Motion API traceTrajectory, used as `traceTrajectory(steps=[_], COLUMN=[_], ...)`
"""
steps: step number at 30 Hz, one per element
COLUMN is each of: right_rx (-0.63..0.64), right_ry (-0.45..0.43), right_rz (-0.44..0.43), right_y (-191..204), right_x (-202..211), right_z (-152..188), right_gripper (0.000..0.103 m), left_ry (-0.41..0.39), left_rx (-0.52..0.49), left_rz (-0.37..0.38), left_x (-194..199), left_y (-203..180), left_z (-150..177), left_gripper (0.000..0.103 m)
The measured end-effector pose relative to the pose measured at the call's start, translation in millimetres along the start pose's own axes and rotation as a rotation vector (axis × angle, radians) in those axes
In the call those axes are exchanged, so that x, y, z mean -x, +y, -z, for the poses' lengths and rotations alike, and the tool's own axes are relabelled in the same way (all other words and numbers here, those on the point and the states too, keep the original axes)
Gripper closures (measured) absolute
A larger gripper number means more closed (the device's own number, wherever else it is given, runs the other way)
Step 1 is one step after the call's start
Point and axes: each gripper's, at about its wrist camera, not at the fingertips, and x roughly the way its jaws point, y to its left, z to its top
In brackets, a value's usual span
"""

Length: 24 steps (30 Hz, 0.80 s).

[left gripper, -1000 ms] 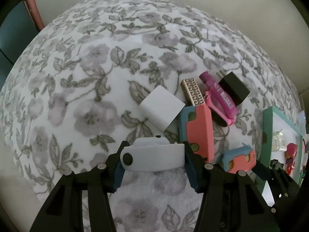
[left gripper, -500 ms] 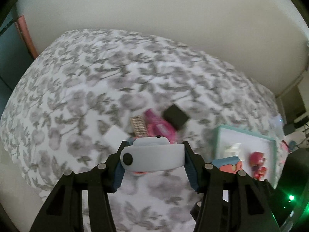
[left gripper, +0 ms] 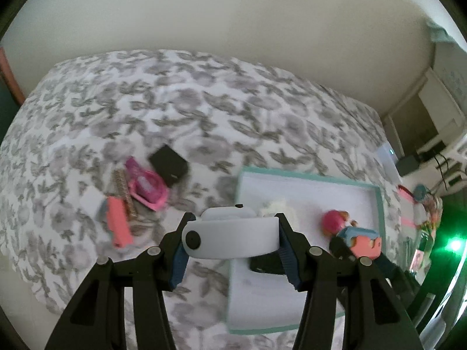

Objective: Organize rigid objects
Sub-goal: 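Carry the white strap and coral-blue case over the tray with both tools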

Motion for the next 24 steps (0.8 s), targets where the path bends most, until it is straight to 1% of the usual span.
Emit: traceTrajectory(steps=[3,6,9,11,13,14,17,20,24], right_rx=[-0.052,-0.083,-0.11,-0.125,-0.134,-0.142,-0.151,-0.155,-0.14], right_ry=[-0.003,-0.017,-0.012,0.01,0.041,0.053,0.089,0.11,0.128], right_rz=[0.048,0.142,0.166,0.181,0.181,0.173,0.158,0.139,0.132], right_y=[-24.6,-44.1,-56.9,-63.9,-68.0,-69.7,-71.1,-69.5,-67.0], right_x=[-0.6,1.3,-0.9,-6.3,-13.4,-15.7,-22.8,-25.3,-26.3], right_z=[-1.0,-0.5,1.7,5.2,9.1,11.4,20.0,26.0,30.9], right_gripper=[0.03,0.03,0.03,0.03,0.03,0.03,0.03,0.03,0.03], left_ry=[0.027,0.048,0.066,0.079,0.1,0.117,0.157,0.189,0.252], left_rx=[-0.013,-0.042,-0.064,-0.068,-0.094,-0.116,-0.146,-0.197,-0.176], left_rz=[0.016,0.02,0.012,0.008,-0.015,-0.043,-0.054,-0.094,-0.059], left_x=[-8.9,-16.1,-23.0,-27.6,-35.7,-41.0,-50.1,-59.6,-71.4], left_y=[-15.5,-29.1,-36.8,-38.0,-40.8,-43.9,-47.9,-53.9,-51.5], left_z=[7.4,16.2,24.6,30.3,39.4,45.7,57.0,68.9,76.0], left_gripper=[0.047,0.047,0.047,0.047,0.047,0.047,0.046,0.046,0.046])
